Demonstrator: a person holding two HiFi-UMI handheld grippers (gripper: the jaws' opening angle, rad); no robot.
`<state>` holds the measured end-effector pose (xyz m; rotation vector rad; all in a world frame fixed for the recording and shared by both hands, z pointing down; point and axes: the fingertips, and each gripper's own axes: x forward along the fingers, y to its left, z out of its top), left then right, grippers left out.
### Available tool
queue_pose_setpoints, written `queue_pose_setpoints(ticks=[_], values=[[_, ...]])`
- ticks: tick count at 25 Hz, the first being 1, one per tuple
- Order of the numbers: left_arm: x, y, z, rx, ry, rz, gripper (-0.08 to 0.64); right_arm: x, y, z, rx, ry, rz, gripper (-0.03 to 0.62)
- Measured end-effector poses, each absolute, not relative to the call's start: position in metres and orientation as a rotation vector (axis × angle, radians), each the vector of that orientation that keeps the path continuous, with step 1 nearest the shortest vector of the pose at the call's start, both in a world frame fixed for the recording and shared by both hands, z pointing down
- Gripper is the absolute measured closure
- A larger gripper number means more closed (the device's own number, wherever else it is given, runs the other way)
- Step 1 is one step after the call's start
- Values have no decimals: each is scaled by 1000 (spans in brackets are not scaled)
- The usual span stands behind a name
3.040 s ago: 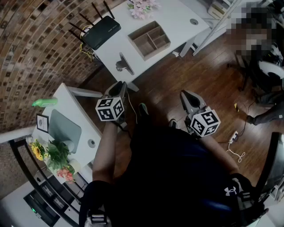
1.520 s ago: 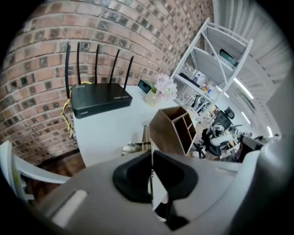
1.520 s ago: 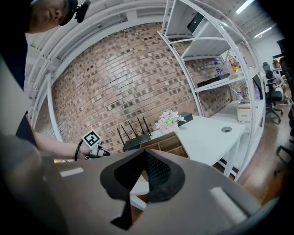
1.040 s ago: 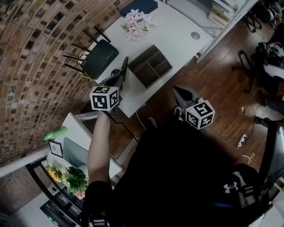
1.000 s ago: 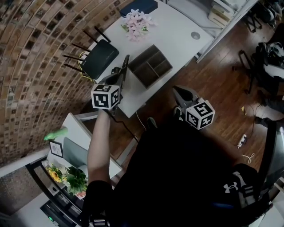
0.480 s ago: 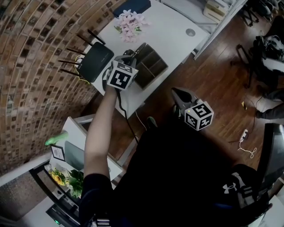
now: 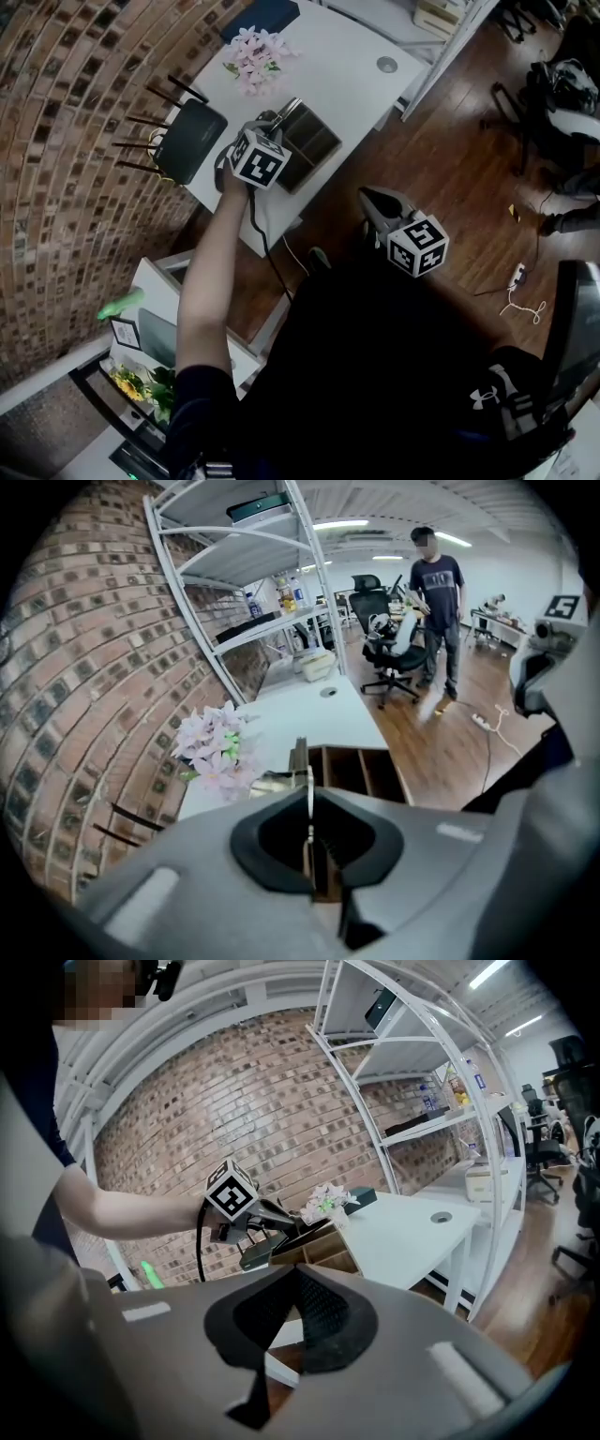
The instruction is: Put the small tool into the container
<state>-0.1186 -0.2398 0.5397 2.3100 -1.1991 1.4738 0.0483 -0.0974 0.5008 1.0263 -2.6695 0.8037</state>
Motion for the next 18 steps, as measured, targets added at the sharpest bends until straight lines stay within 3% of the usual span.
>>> queue_pose_setpoints(ticks=[18], values=[[-123, -236, 560, 2272, -1171, 1501, 551, 48, -95, 501, 993, -2672, 792, 589]])
